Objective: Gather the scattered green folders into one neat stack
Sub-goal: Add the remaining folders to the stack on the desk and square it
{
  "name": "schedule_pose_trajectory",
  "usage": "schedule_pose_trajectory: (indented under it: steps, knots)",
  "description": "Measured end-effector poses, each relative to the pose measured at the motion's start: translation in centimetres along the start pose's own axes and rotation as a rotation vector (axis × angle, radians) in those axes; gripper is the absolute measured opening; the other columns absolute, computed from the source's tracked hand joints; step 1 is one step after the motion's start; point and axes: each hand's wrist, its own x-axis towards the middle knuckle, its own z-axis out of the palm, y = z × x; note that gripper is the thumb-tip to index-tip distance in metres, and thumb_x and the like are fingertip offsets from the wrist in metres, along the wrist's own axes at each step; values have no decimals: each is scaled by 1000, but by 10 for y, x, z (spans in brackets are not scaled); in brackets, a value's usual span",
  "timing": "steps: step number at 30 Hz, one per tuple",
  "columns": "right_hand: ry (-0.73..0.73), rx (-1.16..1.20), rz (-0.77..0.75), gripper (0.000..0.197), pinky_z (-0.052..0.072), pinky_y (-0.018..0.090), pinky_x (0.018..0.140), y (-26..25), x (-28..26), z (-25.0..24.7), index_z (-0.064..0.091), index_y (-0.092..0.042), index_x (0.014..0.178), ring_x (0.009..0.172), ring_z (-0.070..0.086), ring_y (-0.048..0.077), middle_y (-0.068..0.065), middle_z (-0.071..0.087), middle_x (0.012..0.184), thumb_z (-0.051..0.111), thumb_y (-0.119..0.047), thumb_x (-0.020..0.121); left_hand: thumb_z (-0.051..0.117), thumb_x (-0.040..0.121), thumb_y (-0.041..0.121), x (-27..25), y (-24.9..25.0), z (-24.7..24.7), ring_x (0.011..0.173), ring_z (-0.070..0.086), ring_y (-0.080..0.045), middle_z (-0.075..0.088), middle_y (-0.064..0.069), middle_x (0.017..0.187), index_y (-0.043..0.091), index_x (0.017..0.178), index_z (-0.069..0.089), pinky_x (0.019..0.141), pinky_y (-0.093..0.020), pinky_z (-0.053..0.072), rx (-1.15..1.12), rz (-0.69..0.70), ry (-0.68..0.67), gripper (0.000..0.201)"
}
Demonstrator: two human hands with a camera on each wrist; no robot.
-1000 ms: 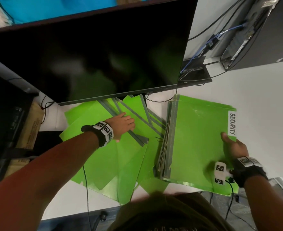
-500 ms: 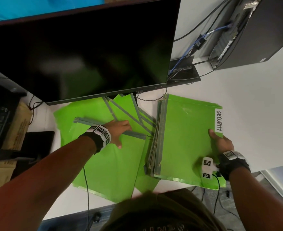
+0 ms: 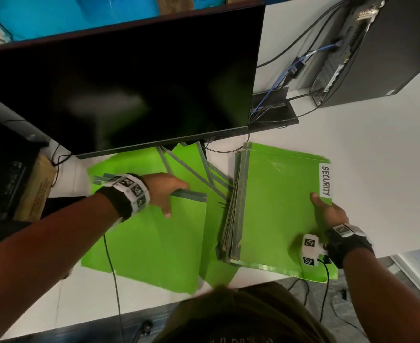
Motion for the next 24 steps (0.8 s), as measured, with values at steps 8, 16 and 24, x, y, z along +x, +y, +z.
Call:
schedule_pose_trajectory:
  steps: [8,16,24]
  knots:
    - [-28,27,-23,69,47,38,86,1,-8,-4,62,-16,121,91,59,31,12,65,114,56,-69,77,89,53,17,-68,10,-70,83,70,-8,74,9,91,25,97,63,71,-25,56,-676,145,377,52]
    - [-29,-32,-82,68,50,40,85,5,-7,-4,64,-19,117,90,62,31,12,68,110,50,-72,78,69,79,-4,-16,54,-96,87,69,-9,75,11,94,22,109,60,79,-32,56,-1195,242,752,41]
    - [-102,-47,-126,59,38,29,79,4,-5,-11,62,-11,119,86,54,24,9,64,111,47,-60,89,71,77,-6,28,109,-116,111,64,-22,65,-11,123,11,123,54,92,-38,53,-1225,331,593,52]
